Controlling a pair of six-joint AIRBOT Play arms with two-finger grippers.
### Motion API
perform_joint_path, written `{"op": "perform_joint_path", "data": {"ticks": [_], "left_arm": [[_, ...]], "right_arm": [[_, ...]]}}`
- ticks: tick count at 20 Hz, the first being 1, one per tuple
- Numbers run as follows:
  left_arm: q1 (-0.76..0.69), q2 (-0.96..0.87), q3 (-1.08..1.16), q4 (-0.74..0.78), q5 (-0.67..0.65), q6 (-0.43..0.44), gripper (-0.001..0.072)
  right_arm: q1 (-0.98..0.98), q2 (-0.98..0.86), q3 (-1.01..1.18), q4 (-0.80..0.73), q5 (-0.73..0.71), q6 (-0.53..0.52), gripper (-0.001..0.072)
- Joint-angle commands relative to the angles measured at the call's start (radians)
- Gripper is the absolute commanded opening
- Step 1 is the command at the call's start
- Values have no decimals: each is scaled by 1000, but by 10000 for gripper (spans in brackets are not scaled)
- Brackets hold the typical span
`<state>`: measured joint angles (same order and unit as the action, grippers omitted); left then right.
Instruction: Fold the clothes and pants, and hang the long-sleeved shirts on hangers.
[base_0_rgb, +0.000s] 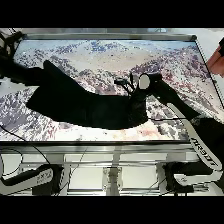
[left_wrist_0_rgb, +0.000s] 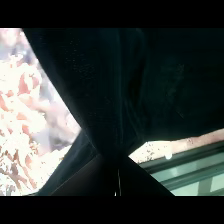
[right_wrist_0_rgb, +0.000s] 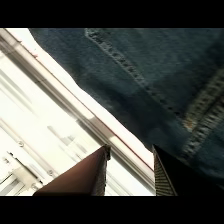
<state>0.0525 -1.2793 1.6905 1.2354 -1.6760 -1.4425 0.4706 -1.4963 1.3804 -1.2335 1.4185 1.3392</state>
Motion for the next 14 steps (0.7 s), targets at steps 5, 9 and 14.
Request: {"op": "perform_joint_path", "data": {"ticks": [5,9,14], "left_arm": [[-305,-113,13,151,29,-137,27],[-389,-175,81,110,91,-212,27],[-476,-212,126,35,201,-220,27]], "right_arm": [[-182,56,1,-10,9,2,312],[-302,98,1,-10,23,1,313],[-404,108,1,-10,32,1,312]]}}
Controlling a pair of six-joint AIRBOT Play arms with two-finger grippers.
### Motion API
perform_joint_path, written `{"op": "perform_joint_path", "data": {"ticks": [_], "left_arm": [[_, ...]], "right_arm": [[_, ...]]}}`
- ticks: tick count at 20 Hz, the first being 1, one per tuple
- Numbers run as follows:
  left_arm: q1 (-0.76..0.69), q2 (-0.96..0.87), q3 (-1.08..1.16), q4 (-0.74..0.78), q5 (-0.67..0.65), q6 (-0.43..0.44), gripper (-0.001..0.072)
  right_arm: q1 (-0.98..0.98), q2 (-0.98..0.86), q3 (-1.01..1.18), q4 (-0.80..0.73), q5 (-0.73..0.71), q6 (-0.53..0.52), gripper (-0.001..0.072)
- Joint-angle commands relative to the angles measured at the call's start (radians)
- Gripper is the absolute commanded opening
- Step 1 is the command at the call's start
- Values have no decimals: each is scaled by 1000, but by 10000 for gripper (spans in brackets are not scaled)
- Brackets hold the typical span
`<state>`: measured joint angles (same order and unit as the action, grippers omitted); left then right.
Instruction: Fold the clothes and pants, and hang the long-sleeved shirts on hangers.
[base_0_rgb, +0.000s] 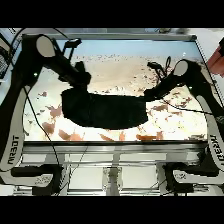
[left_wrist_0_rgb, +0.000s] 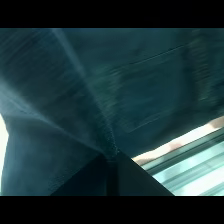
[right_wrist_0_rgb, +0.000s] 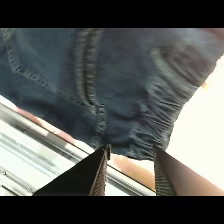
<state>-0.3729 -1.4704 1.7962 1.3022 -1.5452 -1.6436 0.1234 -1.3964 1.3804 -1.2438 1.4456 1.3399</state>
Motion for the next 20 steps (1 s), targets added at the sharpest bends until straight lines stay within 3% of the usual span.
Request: {"op": "perform_joint_path", "data": {"ticks": [1,10,15,20], "left_arm": [[-69,-29,20,-32,81,-30,27],[-259,-169,20,-37,330,-63,28],[-312,-252,20,-130,444,-62,29],[-346,-321,19,-240,476,-20,36]], "right_arm": [[-71,7,1,1,4,0,312],[-107,7,1,-4,2,0,312],[-107,7,1,-12,-24,0,312],[-107,6,1,-18,-34,0,312]]}}
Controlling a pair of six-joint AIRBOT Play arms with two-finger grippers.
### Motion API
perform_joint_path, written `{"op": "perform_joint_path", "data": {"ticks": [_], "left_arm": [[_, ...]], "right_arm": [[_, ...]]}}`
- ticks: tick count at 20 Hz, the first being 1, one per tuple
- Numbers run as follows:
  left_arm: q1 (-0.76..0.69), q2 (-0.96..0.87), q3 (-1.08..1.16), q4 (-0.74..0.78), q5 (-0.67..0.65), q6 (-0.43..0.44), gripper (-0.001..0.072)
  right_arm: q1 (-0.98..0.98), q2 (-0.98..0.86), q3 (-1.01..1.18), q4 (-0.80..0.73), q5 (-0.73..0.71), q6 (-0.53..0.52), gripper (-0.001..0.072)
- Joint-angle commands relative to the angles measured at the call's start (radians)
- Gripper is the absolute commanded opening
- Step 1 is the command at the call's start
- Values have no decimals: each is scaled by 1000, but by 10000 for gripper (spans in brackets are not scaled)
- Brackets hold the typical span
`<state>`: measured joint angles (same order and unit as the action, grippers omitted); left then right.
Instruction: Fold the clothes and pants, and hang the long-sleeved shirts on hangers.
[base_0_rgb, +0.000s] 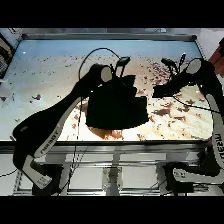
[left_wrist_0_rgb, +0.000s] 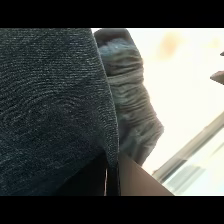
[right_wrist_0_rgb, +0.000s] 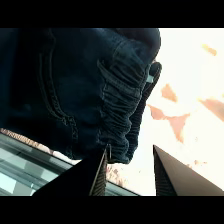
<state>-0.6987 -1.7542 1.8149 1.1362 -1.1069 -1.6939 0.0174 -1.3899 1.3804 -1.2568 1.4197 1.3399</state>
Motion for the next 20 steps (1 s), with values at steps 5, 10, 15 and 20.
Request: {"op": "perform_joint_path", "data": {"ticks": [5,10,15,20], "left_arm": [[-30,-82,1,-180,78,66,166],[-26,-80,1,-210,70,115,575],[29,-37,1,-121,-26,176,440],[117,55,1,271,-298,84,440]], "right_arm": [[-1,-1,1,-25,-9,0,313],[-43,0,1,-92,-21,0,312],[-98,-2,-18,13,-32,-4,415],[-20,-75,-143,128,-186,-62,693]]}}
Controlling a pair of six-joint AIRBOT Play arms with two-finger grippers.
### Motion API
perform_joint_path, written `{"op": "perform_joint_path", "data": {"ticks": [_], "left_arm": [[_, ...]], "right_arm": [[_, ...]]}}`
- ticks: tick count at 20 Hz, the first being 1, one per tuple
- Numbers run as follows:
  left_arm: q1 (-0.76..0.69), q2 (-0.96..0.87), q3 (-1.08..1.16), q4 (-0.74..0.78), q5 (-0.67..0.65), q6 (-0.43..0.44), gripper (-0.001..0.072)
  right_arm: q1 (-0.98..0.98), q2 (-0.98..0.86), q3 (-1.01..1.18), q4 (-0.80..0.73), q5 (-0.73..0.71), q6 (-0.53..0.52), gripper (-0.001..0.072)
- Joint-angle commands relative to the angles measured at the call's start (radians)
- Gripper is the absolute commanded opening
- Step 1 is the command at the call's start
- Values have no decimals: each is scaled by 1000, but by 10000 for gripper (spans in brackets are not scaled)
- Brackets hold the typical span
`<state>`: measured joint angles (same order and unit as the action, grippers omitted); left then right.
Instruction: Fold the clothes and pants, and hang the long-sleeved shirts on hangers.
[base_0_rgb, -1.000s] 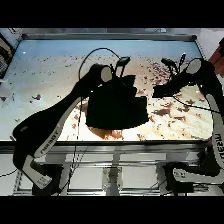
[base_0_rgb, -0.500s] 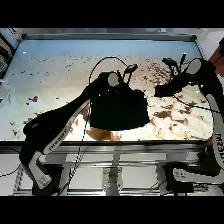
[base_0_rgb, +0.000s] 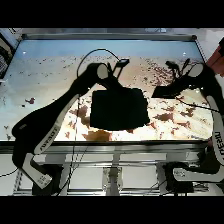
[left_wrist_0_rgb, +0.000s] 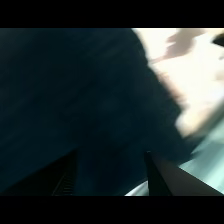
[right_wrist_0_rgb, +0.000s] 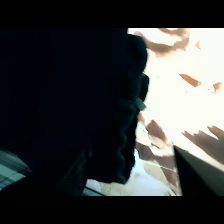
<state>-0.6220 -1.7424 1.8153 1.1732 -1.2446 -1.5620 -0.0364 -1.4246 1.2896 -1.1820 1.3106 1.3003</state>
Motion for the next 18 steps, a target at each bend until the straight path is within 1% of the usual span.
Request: {"op": "perform_joint_path", "data": {"ticks": [1,2,3,8,11,12,13,14,15,18], "left_arm": [[49,63,0,340,-208,-63,440],[56,81,0,427,-237,-76,440],[63,99,-1,472,-249,-77,440],[116,161,-35,488,-272,-77,440],[147,211,-158,492,-270,-77,440],[154,233,-216,500,-262,-82,440],[166,263,-286,507,-247,-85,440],[178,294,-352,507,-223,-94,439],[195,330,-420,507,-198,-109,439],[253,433,-588,519,-135,-126,440]], "right_arm": [[52,-75,-57,56,-82,-22,693],[68,-107,-56,61,-82,-22,694],[86,-139,-56,62,-85,-19,695],[167,-238,-56,95,-95,-19,694],[206,-282,-56,83,-109,19,673],[213,-290,-56,78,-108,26,572],[217,-290,-56,75,-106,26,386],[217,-288,-55,72,-101,26,132],[208,-282,-55,51,-99,29,33],[138,-259,-55,-35,-65,34,28]]}}
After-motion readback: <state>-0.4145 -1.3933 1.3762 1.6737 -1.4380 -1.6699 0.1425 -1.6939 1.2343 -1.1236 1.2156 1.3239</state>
